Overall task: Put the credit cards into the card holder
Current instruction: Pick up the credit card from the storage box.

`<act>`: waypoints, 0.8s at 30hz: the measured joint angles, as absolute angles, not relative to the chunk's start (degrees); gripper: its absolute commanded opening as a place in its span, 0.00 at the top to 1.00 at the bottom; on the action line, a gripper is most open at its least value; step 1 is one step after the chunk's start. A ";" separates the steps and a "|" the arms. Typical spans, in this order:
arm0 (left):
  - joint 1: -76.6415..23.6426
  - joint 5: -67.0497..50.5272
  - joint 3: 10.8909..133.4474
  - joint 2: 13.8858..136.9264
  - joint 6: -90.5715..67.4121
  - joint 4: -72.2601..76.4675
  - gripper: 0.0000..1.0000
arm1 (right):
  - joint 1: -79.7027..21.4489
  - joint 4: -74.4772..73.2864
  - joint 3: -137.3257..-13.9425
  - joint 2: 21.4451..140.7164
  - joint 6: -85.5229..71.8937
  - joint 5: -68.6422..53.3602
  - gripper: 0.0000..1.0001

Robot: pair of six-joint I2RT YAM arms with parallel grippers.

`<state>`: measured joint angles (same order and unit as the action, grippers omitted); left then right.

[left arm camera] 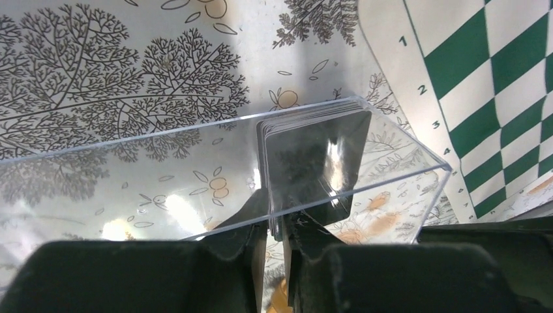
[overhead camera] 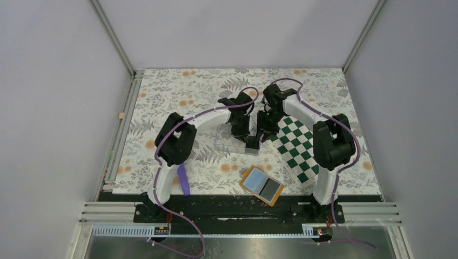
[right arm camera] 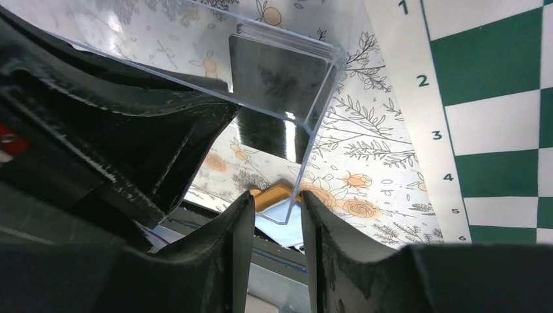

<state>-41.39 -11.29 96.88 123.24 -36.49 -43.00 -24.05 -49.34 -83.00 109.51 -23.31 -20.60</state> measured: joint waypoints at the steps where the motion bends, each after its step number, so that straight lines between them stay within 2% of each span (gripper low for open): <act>1: -41.39 -11.44 96.88 123.52 -36.51 -43.05 0.88 | -23.64 -49.04 -82.96 109.43 -23.38 -20.82 0.64; 5: -41.41 -12.29 97.03 124.60 -36.67 -42.94 0.93 | -22.85 -48.49 -82.61 109.43 -23.49 -21.54 0.72; 7: -41.45 -12.75 97.08 124.64 -36.71 -42.96 1.00 | -22.74 -48.34 -82.32 109.45 -23.66 -21.98 0.76; 13: -41.41 -13.02 97.38 124.73 -36.64 -43.03 1.00 | -22.55 -48.14 -81.21 109.73 -23.68 -22.02 0.89; 24: -41.78 -12.64 98.89 124.66 -36.21 -44.40 1.00 | -22.37 -48.10 -80.82 109.82 -23.86 -22.37 0.92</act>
<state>-41.78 -12.64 98.89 124.66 -36.21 -44.40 -22.37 -48.10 -80.82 109.82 -23.86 -22.37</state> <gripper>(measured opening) 0.008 0.099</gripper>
